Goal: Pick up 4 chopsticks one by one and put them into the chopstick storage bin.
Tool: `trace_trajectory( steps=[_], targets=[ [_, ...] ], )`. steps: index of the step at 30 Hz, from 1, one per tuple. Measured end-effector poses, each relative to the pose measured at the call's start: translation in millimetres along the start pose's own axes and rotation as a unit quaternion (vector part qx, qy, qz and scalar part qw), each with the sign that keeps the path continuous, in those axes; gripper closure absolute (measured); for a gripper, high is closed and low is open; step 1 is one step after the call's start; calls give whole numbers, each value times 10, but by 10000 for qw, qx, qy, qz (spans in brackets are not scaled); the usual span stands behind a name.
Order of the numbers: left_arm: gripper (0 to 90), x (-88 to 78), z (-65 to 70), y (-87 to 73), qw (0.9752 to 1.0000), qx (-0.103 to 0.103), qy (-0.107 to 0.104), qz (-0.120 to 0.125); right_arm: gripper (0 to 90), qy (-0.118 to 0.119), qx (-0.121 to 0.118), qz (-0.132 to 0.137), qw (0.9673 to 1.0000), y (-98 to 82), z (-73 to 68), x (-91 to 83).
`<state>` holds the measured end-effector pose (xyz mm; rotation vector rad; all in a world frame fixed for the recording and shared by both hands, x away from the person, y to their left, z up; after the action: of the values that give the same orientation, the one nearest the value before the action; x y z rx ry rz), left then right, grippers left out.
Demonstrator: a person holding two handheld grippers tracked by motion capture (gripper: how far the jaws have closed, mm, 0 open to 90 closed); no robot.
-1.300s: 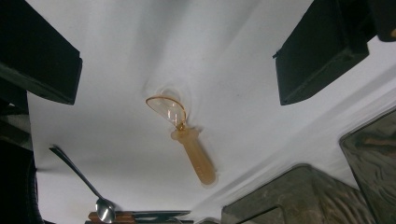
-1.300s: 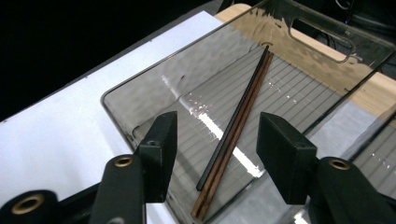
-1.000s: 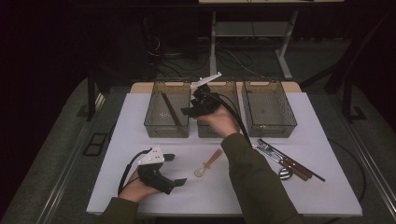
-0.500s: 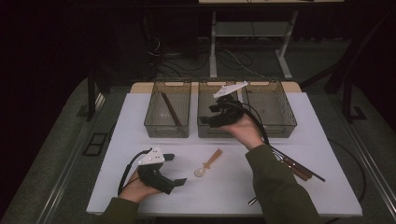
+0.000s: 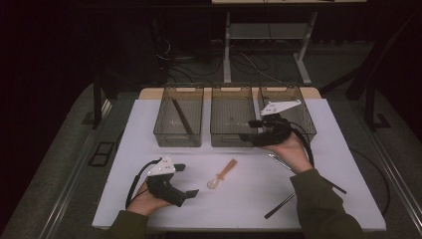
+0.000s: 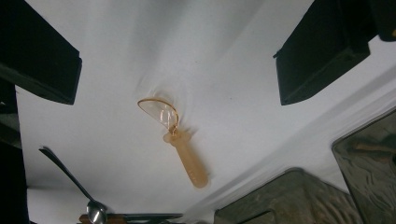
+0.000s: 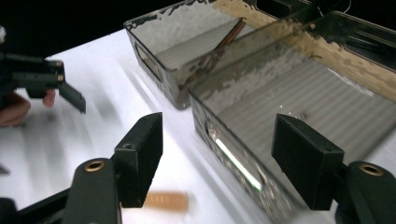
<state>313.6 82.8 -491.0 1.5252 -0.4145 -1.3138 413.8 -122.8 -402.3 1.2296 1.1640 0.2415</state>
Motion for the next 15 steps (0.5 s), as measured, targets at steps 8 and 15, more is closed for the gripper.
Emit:
trace_trajectory(
  steps=[8,15],
  targets=[
    [0,11,2,-9,10000,-8,14,-41,376,-114,160,-80,9998,-445,166,-355],
    [0,2,6,-3,10000,-21,27,-10,467,-304,363,-268,9985,-824,366,-644]
  ],
)
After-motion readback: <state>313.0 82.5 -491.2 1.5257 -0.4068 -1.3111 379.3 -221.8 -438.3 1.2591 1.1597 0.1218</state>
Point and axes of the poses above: each handheld gripper's, and its own axes: x roughly forward along the jaws, y roughly out of its top, z roughly to its right, the point moved 10 cm from there along x, roughly forward along the jaws
